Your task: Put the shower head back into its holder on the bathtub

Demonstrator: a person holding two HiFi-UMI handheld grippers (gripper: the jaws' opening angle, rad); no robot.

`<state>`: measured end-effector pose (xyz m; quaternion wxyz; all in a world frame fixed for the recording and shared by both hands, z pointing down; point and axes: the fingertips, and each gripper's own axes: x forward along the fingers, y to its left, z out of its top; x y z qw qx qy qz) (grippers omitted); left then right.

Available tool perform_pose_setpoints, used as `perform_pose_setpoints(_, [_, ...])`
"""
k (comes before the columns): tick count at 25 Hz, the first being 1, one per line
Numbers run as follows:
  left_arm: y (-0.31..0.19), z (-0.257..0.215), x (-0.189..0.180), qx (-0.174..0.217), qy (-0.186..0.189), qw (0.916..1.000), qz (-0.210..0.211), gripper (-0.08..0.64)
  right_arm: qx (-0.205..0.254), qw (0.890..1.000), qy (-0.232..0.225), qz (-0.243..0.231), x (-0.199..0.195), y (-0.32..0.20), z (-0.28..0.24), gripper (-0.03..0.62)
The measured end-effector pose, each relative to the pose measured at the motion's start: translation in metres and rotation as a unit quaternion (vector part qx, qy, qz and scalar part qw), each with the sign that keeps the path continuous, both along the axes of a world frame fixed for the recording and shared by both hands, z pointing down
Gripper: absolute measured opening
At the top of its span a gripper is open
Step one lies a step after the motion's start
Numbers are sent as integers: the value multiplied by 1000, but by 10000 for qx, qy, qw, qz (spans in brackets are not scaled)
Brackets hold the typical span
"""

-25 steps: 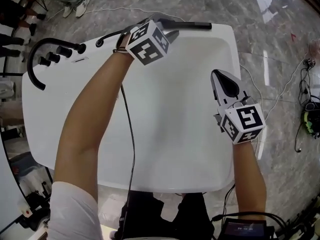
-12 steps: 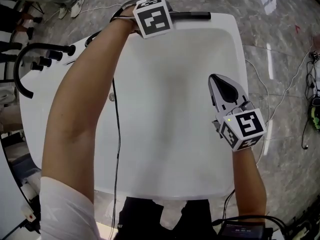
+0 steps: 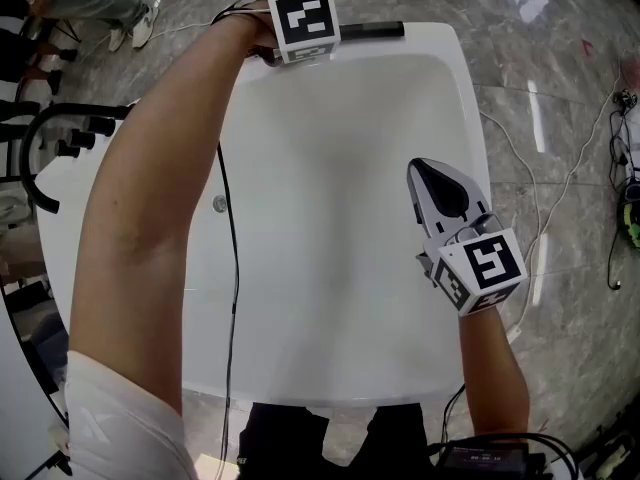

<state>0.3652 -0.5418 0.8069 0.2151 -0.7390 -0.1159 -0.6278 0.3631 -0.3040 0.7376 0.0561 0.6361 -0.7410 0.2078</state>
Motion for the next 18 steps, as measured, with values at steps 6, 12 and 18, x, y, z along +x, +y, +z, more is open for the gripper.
perform_pose_setpoints(6, [-5,12,0,-18,-149,9998,-117,149,-110,9998,-127,117,5,13,17,12])
perform_pose_setpoints(12, [-5,15,6,-193,-394,9990,-16,144,-133,9995,-199,192,8,16,26,12])
perform_pose_setpoints(18, [-2,14,6,-142,-324,9991,243,130,-182,9991,-301,240,7,21,35,12])
